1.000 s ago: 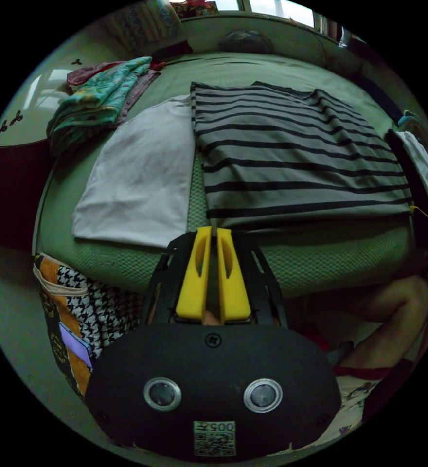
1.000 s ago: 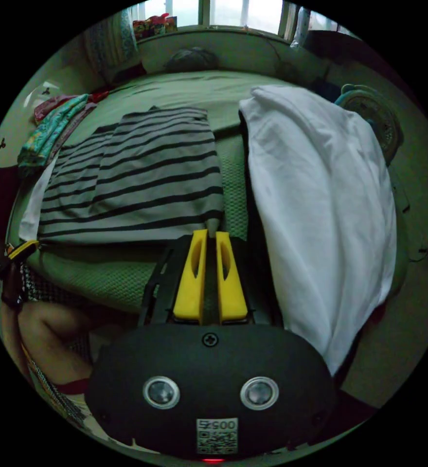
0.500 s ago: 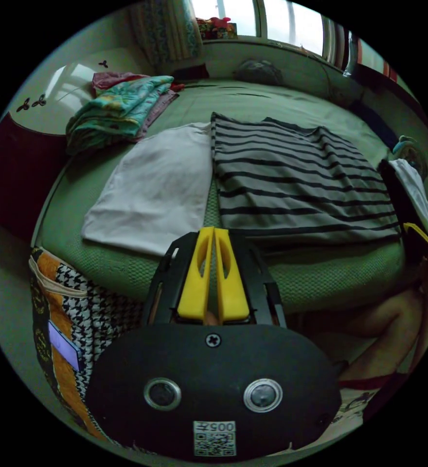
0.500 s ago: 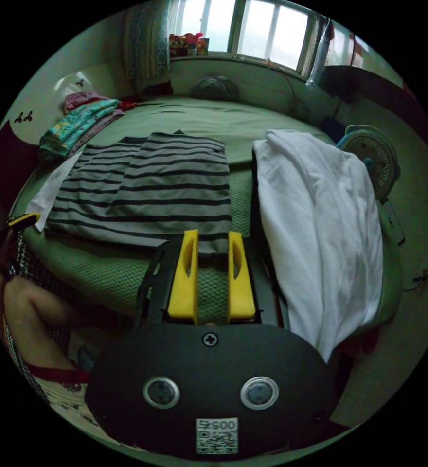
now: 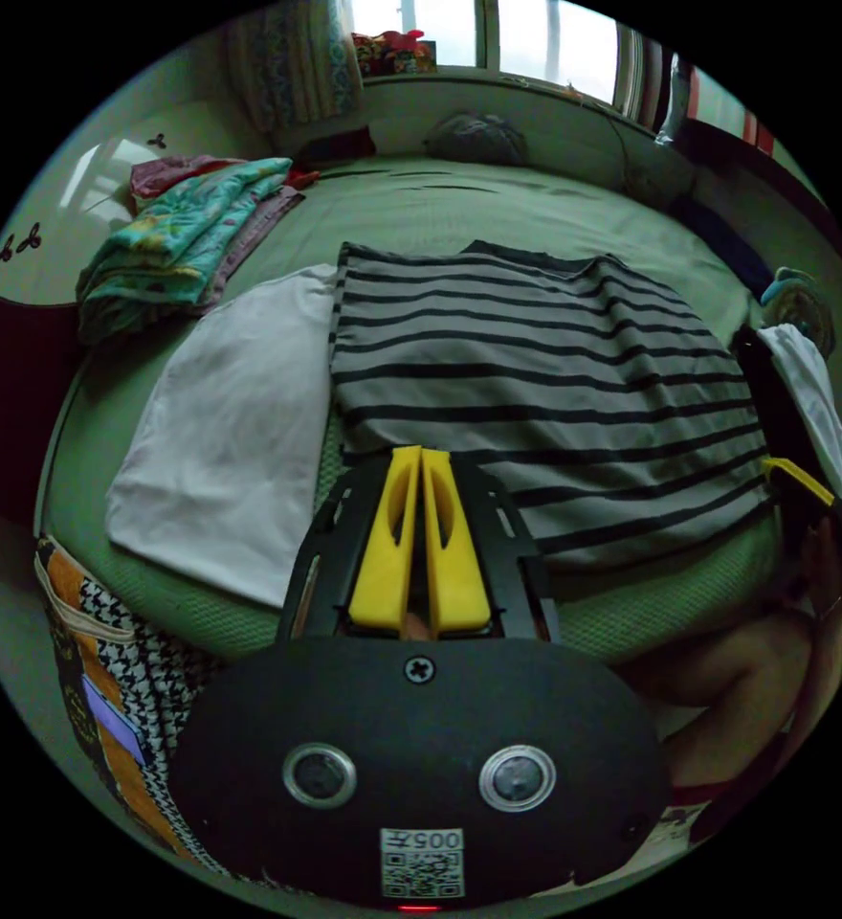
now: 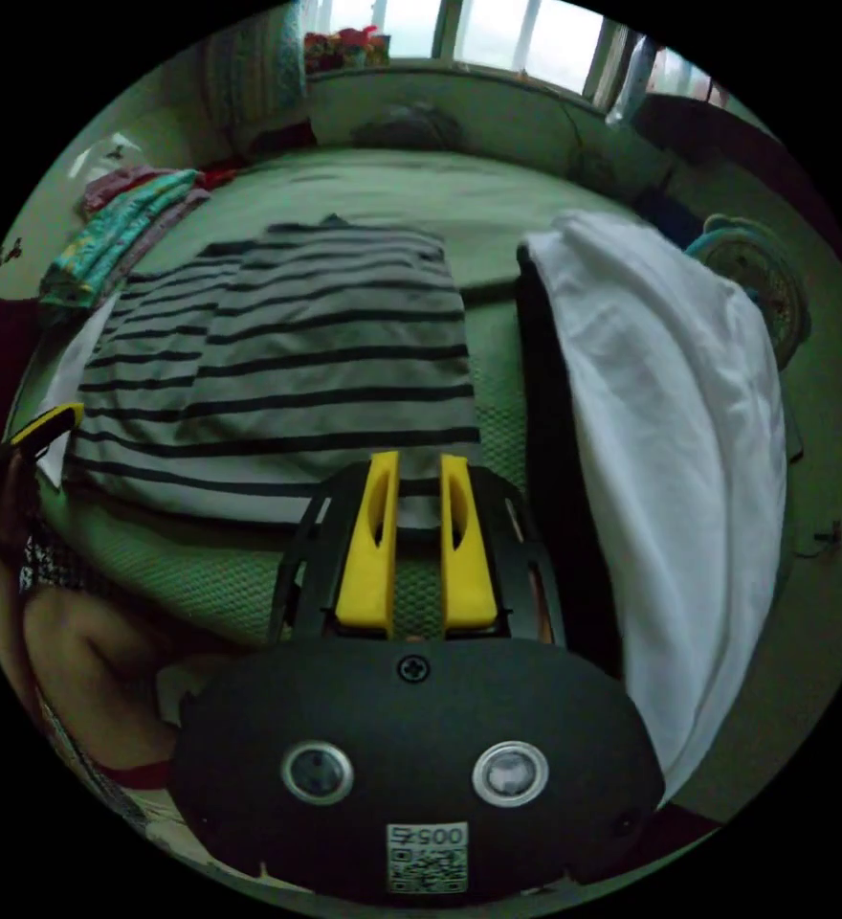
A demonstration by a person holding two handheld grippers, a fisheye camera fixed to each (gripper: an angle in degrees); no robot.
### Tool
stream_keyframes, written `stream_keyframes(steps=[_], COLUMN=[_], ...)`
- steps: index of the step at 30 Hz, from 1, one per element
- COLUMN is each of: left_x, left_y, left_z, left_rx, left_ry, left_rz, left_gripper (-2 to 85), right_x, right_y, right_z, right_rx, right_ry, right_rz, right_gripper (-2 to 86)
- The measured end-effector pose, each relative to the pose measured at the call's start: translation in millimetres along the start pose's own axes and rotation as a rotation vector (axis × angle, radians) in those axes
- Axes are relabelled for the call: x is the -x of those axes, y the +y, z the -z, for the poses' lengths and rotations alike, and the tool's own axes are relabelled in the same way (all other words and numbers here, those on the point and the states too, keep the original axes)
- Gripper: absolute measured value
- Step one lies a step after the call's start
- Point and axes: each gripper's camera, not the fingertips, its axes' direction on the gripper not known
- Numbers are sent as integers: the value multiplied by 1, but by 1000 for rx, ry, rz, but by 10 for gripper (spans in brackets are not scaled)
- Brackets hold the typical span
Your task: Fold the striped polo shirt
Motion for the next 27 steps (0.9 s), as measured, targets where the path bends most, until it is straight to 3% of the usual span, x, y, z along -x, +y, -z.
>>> stream_keyframes(steps=[9,17,23,27], left_x=[-17,-44,-54,-57], left_y=[-22,-37,-47,-50], left_z=[9,13,9,6], left_rx=[-39,-31,-2,19], left_ry=[6,25,24,33], left_rz=[61,33,-10,-31], left_gripper=[-6,-6,-7,-7], right_x=[7,-9,-14,-6], right_y=[-53,-213,-252,-249], right_z=[39,-2,-57,-55], right_rx=[-243,-154,6,-46], right_ry=[-41,-33,-46,-36], right_rz=[-57,-175,-235,-201], right_gripper=[86,109,101,37])
